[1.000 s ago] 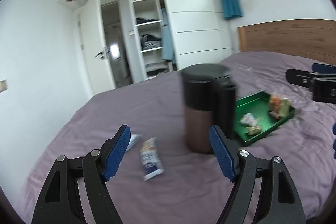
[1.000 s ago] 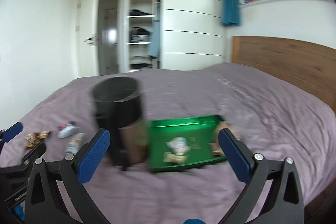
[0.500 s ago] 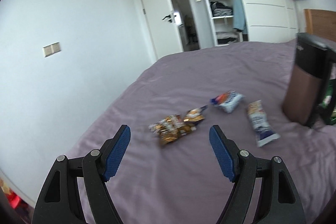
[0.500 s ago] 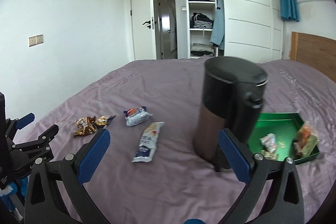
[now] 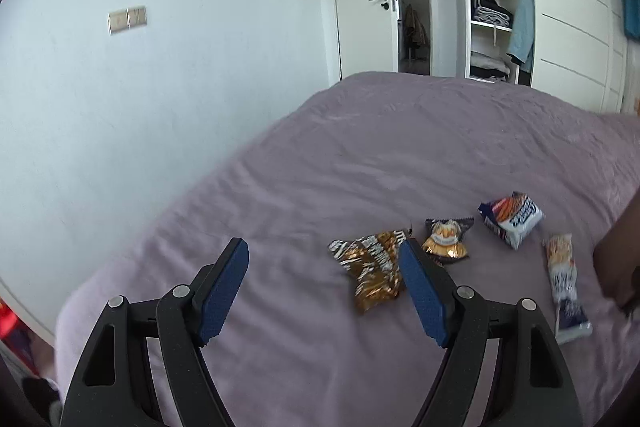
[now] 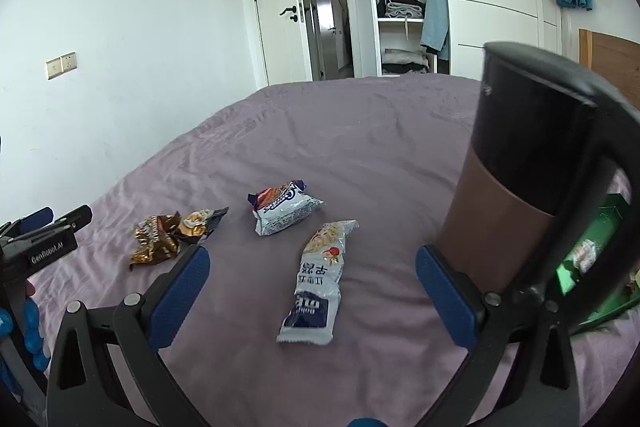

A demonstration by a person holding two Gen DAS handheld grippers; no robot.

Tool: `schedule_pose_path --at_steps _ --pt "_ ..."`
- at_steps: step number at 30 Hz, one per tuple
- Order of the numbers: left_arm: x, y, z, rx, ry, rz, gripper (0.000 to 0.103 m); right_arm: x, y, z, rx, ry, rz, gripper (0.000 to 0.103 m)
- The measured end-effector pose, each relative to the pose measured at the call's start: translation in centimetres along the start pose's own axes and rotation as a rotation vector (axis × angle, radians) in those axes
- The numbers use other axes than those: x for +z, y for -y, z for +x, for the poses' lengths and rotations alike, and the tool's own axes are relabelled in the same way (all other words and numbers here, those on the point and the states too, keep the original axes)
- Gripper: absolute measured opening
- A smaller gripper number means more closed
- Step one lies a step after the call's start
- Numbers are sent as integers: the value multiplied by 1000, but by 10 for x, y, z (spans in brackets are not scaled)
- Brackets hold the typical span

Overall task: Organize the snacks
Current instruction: 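Lower the left tool onto the brown oat-chip bag while the right tool approaches the white Baicao bag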

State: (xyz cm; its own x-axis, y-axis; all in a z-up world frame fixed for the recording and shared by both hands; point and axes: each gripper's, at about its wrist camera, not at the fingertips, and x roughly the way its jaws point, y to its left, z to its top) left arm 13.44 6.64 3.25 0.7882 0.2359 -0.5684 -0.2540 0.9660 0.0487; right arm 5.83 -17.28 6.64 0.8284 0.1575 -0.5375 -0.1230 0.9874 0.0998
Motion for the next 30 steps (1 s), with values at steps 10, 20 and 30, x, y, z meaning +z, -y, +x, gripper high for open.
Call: schedule_pose_path --at_steps 10,20,30 --pt "2 24 62 -86 -139 -86 72 -3 5 65 -9 -85 8 103" --pt "-10 28 105 -106 -244 -139 74 -15 10 107 7 -162 48 103" --pt "-19 30 127 -101 -308 -150 95 -26 17 135 30 -257 90 103"
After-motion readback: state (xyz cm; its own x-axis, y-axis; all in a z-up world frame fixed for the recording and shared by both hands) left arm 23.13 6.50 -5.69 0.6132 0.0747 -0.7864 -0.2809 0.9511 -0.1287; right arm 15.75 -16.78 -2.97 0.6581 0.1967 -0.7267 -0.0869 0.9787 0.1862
